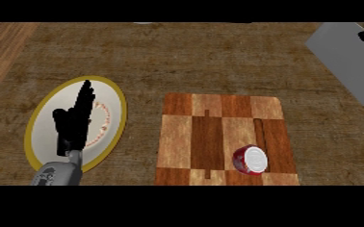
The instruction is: Pick the squash from the cutting board and place it in the cardboard box
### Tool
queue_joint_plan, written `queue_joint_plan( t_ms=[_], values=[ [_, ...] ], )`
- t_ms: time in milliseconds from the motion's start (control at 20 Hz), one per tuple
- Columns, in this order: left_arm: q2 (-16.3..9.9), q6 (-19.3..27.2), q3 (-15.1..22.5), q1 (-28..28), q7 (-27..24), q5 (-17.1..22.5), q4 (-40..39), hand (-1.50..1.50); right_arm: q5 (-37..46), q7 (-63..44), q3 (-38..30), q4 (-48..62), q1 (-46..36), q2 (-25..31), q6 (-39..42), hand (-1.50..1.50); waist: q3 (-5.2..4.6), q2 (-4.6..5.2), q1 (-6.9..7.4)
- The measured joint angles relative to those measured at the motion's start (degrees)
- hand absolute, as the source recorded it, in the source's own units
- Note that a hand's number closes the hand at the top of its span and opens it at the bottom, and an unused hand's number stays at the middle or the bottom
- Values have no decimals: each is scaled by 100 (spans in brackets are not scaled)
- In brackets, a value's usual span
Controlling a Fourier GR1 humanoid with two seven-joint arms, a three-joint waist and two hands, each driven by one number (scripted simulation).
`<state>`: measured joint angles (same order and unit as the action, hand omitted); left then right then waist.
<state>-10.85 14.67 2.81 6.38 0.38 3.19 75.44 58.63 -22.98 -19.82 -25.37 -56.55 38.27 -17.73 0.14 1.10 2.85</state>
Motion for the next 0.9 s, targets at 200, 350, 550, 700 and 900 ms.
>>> queue_joint_plan(
  t_ms=[200, 350, 550, 700, 900],
  values=[
    [-3, -11, -23, 43, 100, 14, 36, 0, -407, 450, -430, 469, -10, 52, -156, -150, 8, 17, 16],
    [5, -30, -25, 51, 111, 14, 40, 0, -740, 943, -747, 646, 42, 34, -357, -150, 11, 26, 21],
    [-7, -54, -33, 22, 135, 18, 80, 0, -1333, 1914, -1241, 625, 133, 37, -457, -150, 18, 15, -14],
    [-18, -76, -85, -60, 38, 41, 42, 0, -1882, 2530, -1697, 544, 125, -4, -466, -150, 17, 2, -36],
    [-39, -55, -118, -86, 124, 35, 100, 0, -2588, 3236, -2280, 484, 275, 47, -312, -150, 11, -29, -106]
  ],
)
